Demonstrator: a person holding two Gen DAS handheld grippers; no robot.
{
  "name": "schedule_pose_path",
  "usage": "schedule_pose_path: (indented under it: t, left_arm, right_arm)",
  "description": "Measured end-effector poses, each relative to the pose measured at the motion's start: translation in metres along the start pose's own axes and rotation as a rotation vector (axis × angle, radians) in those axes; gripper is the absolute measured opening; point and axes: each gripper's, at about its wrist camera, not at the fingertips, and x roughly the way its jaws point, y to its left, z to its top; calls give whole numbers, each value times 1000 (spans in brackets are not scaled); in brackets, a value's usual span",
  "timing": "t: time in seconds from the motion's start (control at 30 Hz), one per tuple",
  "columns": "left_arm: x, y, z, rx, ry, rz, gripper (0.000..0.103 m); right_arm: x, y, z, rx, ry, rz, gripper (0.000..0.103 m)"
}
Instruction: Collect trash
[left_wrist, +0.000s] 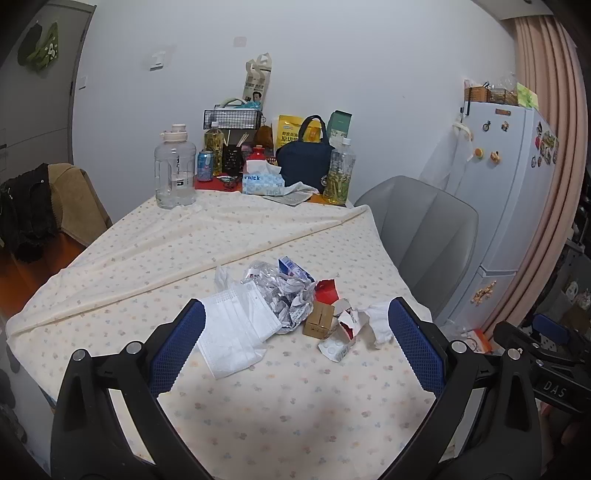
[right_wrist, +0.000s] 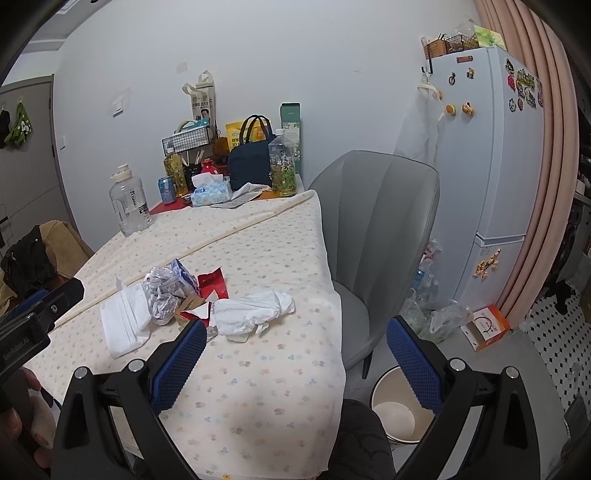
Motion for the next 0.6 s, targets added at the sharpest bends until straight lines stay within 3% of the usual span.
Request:
schedule_pose_path:
  t: [0.6]
  left_arm:
    - [28,23,-11,-33,57,21,99]
  right_arm:
    - [25,6,-2,-21,14,71,96]
